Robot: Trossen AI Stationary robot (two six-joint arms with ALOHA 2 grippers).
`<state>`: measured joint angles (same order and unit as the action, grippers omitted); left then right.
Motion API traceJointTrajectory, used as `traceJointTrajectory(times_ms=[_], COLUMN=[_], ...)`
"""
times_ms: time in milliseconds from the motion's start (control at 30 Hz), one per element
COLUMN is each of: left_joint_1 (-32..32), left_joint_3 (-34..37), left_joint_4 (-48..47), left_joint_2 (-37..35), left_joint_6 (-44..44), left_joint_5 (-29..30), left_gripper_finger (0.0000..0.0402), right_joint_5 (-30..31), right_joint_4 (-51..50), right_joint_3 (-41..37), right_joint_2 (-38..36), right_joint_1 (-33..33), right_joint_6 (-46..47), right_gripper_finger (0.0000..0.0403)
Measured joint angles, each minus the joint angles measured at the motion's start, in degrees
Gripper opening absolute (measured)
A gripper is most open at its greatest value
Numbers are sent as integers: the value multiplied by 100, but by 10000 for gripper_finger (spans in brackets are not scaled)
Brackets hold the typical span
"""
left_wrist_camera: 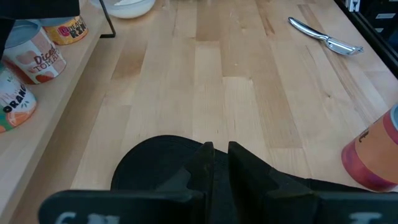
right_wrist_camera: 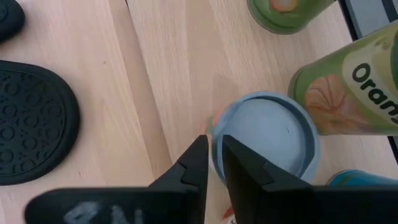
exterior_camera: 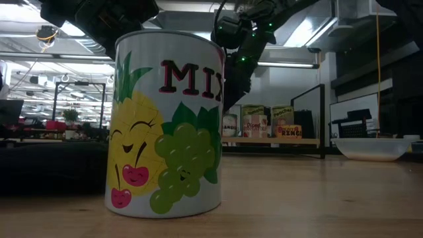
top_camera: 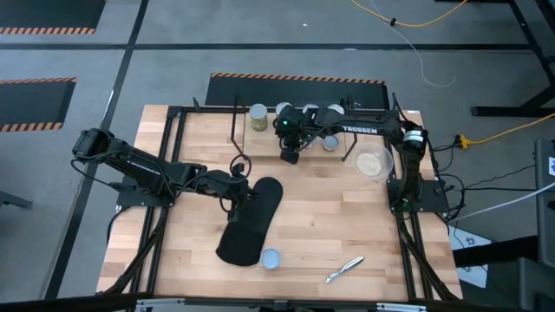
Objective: Pick and place cans onto a shelf
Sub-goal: Put the small canned oranges on the shelf, then put the canned mix fruit on the shelf
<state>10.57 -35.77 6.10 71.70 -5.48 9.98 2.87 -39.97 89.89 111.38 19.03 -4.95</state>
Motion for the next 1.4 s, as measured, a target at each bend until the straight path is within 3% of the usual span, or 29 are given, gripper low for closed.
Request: traceJointTrajectory(times_ms=[500,967,1400], left_joint_1=[2,2,28], left_joint_3=[0,2,2], left_joint_4=[-2,277,1554], left_joint_2=[-2,0,0], left_joint_6=[-4,-42,-601], left_joint_5=[2,-62,-768], left_gripper_finger=[41,41,41], right_joint_5=[2,7,613], right_joint_4=[-113,-1195,-614], right_joint_3=[-7,-79,-2541], right_joint_2=[-61,-1705,-3874], right_joint_1=[-2,-759,-1987], right_joint_6=[-64,-94,1328], right_gripper_finger=[52,52,52])
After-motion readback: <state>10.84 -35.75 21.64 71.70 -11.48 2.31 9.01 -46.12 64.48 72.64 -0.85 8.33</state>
